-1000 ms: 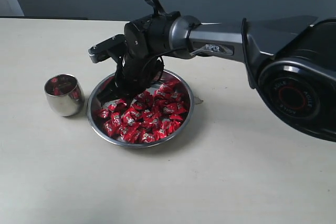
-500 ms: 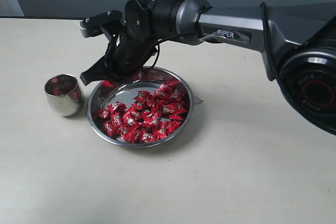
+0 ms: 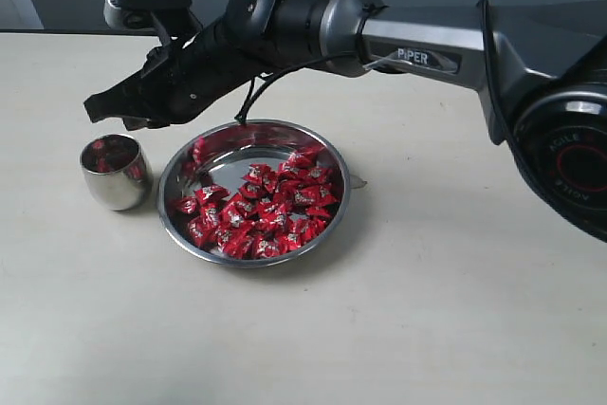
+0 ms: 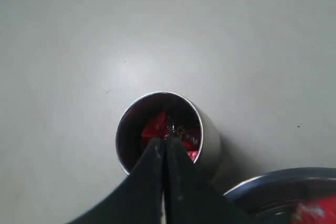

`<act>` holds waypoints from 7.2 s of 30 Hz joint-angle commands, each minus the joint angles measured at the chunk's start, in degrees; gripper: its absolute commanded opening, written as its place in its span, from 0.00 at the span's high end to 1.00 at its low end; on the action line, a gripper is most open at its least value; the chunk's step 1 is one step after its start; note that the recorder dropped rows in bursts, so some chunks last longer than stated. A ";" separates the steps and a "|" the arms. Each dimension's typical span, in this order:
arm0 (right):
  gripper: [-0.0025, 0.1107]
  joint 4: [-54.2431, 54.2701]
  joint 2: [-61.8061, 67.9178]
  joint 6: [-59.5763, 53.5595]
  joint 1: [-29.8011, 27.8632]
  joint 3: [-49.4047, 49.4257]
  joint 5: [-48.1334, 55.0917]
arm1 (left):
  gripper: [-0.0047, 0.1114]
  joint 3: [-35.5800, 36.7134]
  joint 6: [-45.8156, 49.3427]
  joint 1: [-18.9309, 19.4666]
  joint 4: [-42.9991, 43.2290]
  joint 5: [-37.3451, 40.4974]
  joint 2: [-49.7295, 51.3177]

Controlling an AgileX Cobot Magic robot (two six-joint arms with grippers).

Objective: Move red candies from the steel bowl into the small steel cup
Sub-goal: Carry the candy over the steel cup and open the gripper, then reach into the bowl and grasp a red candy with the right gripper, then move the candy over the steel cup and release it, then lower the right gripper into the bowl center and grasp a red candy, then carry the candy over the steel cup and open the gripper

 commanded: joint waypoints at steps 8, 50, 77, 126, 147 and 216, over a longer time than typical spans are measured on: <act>0.98 -8.03 -0.76 -1.31 -0.16 -0.21 -0.39 | 0.96 0.04 -0.25 -0.30 0.00 -0.35 -0.26; 0.98 -39.05 6.01 21.52 -0.16 -0.21 8.60 | 0.96 0.04 -0.25 -0.30 0.00 -0.35 -0.26; 0.98 -20.42 -2.27 8.89 3.77 -0.21 -4.05 | 0.96 0.04 -0.25 -0.30 0.00 -0.35 -0.26; 0.54 -37.24 3.90 18.45 -3.71 -0.21 16.86 | 0.96 0.04 -0.25 -0.30 0.00 -0.35 -0.26; 0.95 -39.36 4.65 20.92 -3.56 -0.21 13.71 | 0.96 0.04 -0.25 -0.30 0.00 -0.35 -0.26; 0.98 -2.56 -2.64 -8.93 3.88 -0.21 -3.28 | 0.96 0.04 -0.25 -0.30 0.00 -0.35 -0.26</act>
